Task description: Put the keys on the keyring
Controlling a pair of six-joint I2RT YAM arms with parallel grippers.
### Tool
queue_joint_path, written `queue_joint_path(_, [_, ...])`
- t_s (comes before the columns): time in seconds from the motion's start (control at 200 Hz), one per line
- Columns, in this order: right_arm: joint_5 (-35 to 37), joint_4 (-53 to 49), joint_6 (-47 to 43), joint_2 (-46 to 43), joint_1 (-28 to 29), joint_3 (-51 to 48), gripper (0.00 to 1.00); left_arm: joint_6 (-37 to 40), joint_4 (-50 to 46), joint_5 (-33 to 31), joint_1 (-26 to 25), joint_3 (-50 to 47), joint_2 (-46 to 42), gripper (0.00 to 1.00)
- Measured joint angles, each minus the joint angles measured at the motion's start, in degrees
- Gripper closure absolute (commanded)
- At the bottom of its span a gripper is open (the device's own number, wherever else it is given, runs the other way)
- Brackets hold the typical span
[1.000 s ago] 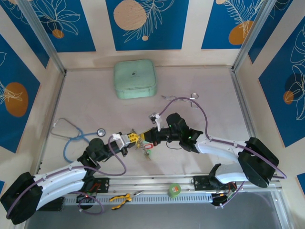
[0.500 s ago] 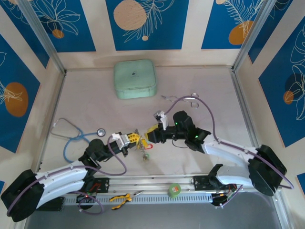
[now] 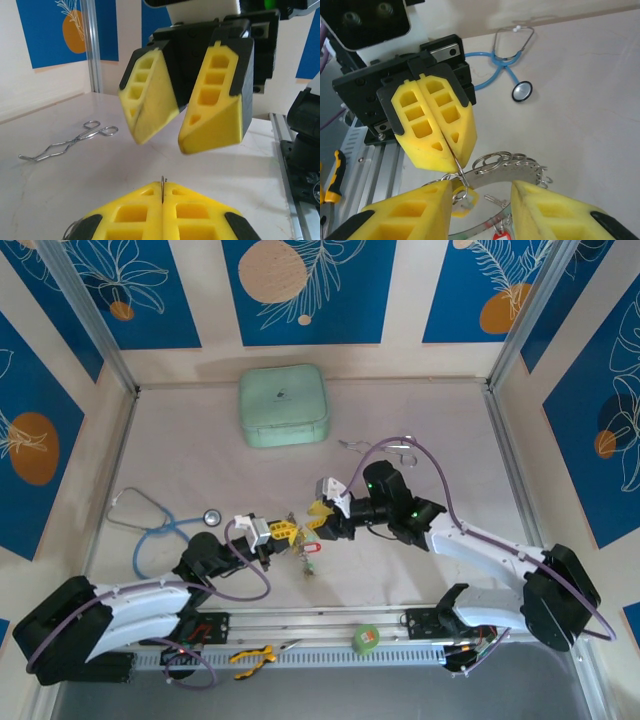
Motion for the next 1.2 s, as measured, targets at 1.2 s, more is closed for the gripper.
queue_joint_path(1.2, [-5.92,-3.34,-5.95,6.71,1.16,3.78,1.0,-1.44,3.39,1.05,0.02,-0.57,1.97,0.98])
